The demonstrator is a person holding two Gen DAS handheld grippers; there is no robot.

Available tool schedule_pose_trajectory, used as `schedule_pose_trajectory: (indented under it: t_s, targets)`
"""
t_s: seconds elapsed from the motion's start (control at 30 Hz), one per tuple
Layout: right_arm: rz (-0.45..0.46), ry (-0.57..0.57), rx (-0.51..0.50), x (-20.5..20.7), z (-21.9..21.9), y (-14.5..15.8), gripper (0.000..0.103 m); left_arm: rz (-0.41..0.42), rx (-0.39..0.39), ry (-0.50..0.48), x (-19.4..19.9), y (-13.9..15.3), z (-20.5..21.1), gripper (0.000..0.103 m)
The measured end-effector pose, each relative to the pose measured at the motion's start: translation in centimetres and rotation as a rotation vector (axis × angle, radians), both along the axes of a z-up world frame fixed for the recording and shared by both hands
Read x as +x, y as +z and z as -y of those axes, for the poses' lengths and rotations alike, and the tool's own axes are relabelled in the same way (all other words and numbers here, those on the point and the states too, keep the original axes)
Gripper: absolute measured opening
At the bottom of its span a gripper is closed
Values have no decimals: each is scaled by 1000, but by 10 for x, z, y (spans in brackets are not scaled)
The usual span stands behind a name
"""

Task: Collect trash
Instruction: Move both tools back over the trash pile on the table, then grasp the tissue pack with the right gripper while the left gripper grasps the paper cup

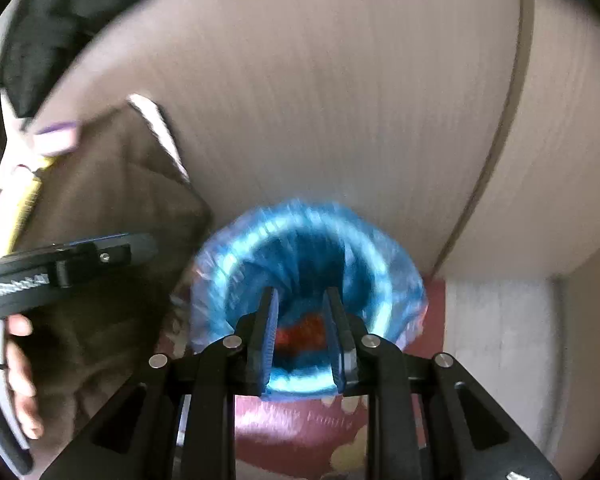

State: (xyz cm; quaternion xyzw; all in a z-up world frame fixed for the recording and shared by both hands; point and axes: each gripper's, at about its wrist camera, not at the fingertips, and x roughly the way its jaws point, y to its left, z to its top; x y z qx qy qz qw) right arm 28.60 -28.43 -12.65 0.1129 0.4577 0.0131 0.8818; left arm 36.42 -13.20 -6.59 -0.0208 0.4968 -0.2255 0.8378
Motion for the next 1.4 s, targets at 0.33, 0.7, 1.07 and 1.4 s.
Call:
schedule_pose_trajectory:
  t_s: [0.33, 0.7, 1.07, 1.4]
  targets:
    - [260, 242, -1, 0, -106, 111, 29, 333, 65, 258, -39, 122, -173, 36]
    - [155, 382, 160, 52, -244, 105, 29, 270, 113, 497, -59, 84, -327, 39]
    - [42, 370, 103, 88, -303, 81, 38, 223, 32, 525, -64, 45, -366, 45]
    - [152, 503, -70, 81, -316, 103, 16, 206, -70, 434, -65, 47, -360, 47]
